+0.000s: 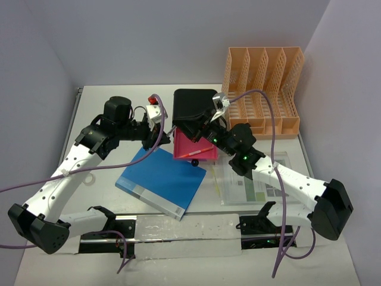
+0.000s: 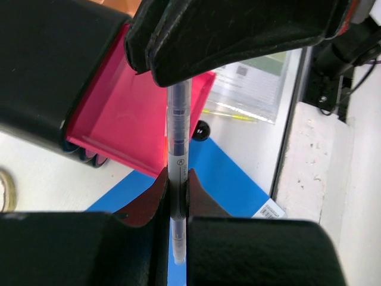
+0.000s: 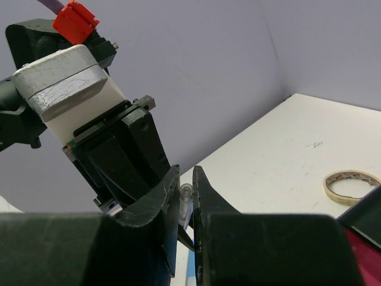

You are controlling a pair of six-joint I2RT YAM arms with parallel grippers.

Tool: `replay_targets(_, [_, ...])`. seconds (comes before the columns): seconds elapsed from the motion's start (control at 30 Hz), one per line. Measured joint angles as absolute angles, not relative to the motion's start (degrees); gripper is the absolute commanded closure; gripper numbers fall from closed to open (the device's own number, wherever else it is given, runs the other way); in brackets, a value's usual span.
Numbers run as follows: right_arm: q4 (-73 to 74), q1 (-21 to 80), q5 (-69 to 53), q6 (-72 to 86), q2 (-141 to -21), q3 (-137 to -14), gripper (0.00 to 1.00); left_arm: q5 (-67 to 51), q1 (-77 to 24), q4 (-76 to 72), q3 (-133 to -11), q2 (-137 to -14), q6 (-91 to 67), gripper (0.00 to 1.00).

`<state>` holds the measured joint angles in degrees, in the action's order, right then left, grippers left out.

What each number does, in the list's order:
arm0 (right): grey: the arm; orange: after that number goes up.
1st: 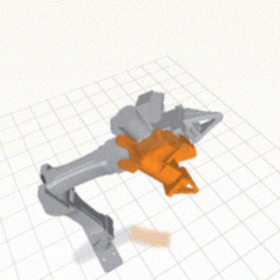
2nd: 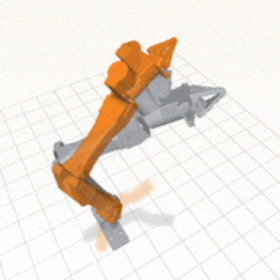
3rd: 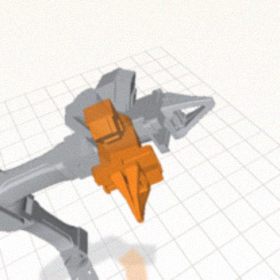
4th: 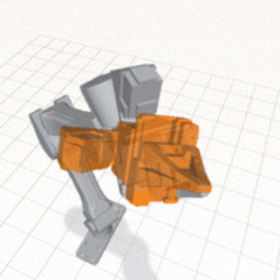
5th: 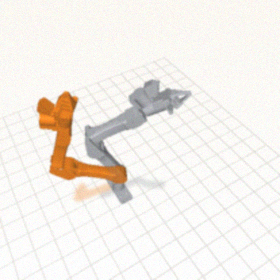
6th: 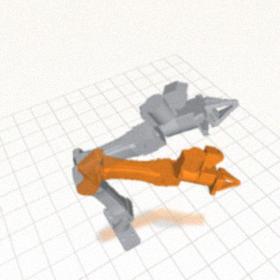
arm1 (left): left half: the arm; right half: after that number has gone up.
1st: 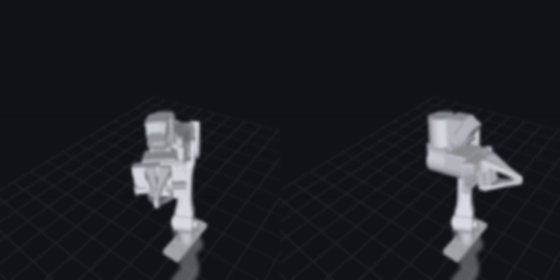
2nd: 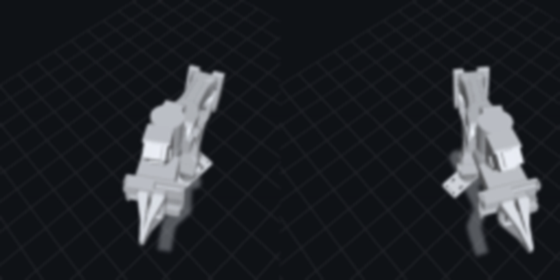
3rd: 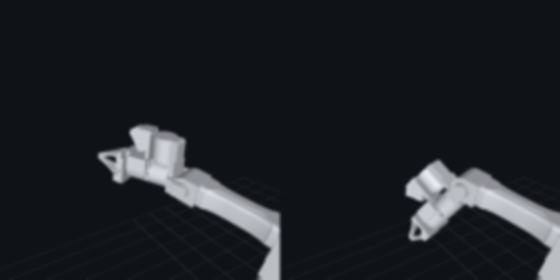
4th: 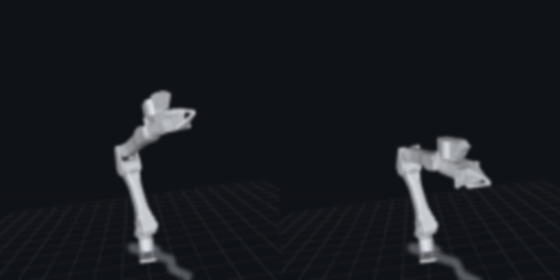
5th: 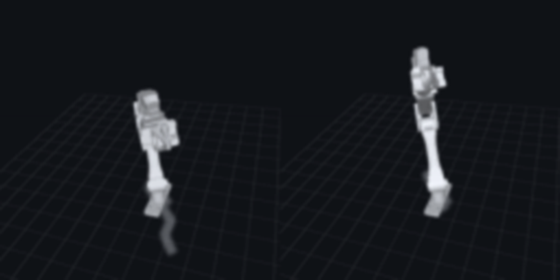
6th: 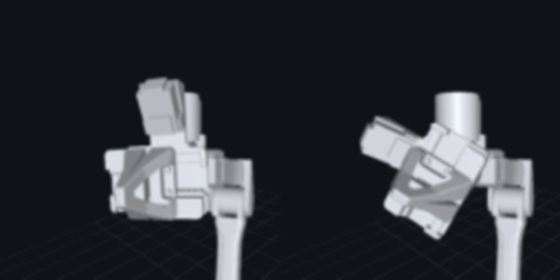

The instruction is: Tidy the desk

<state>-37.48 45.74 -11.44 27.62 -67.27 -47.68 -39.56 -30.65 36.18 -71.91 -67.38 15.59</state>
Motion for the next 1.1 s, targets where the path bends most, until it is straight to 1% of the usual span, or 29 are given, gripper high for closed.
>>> replay_targets(0.2, [-43.9,47.8,-6.8,29.2,-72.3,-46.4,1.0,-33.6,-30.5,38.3,-71.9,-67.4,14.9,1.0])
replay_targets(0.4, [-50.6,50.5,-2.2,31.3,-77.9,-44.6,1.0,-27.7,-29.9,44.7,-72.4,-67.9,14.1,1.0])
replay_targets(0.8, [-59.1,54.9,4.9,34.5,-83.8,-43.0,1.0,-26.1,-27.8,51.3,-73.1,-67.9,13.0,1.0])
replay_targets(1.0, [-61.2,55.7,6.4,35.8,-85.4,-42.6,1.0,-25.6,-27.3,53.0,-73.1,-67.9,12.8,1.0])
replay_targets(1.03, [-61.4,55.7,6.5,35.9,-85.3,-42.4,0.99,-25.6,-27.3,53.1,-73.1,-67.9,12.8,1.0])
replay_targets(1.1, [-61.0,55.7,6.5,35.7,-84.9,-42.4,0.88,-26.1,-27.3,53.0,-73.1,-67.9,12.8,1.0])
